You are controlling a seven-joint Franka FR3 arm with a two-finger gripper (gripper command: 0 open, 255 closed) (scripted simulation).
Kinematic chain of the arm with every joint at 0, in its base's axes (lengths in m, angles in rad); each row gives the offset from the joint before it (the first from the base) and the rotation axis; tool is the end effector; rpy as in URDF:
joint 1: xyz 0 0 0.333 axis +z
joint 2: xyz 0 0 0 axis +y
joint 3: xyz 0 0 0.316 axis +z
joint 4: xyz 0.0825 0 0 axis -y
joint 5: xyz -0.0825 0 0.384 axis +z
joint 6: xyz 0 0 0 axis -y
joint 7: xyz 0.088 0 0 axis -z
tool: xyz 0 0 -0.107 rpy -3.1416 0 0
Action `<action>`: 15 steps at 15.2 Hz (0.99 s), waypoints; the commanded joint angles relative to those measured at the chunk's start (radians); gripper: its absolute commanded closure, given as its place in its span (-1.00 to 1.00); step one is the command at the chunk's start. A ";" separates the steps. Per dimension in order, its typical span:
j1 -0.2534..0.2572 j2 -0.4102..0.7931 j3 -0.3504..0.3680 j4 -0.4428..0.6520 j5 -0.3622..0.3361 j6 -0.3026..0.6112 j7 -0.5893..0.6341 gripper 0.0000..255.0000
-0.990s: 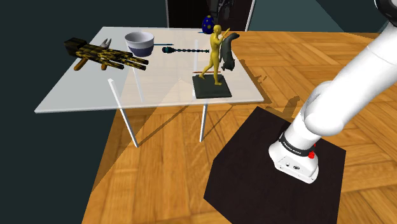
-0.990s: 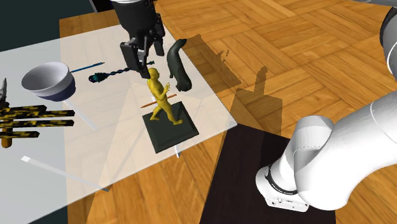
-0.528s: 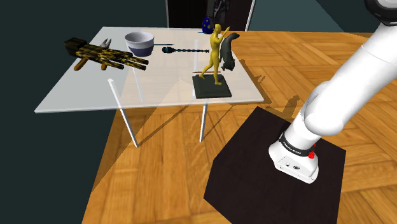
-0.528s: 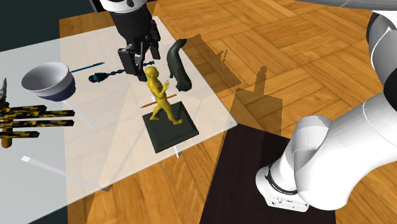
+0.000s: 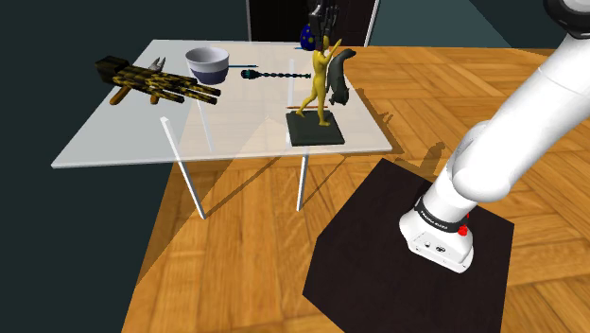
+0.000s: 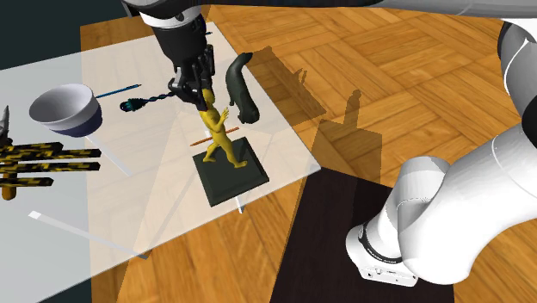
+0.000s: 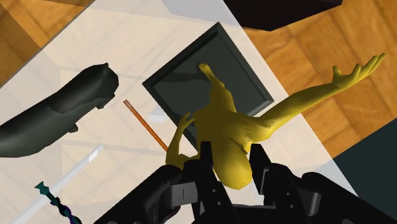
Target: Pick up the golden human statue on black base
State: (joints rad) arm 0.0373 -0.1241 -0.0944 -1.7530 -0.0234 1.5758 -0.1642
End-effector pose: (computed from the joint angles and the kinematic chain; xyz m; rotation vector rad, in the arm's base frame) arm 0.5121 -0.0346 0.6050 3.1300 0.1706 -0.0856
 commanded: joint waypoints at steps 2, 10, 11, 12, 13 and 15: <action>0.000 0.000 0.000 0.000 0.000 0.000 0.000 1.00; 0.000 0.016 0.000 0.087 0.001 -0.070 -0.002 1.00; 0.000 0.020 -0.001 0.105 0.002 -0.084 -0.003 1.00; 0.000 0.025 -0.001 0.124 0.002 -0.099 -0.003 1.00; 0.000 0.029 -0.001 0.143 0.002 -0.113 -0.004 1.00; 0.000 0.039 -0.001 0.182 0.003 -0.142 -0.005 1.00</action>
State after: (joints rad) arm 0.0375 -0.0903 -0.0946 -1.5939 -0.0206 1.4496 -0.1671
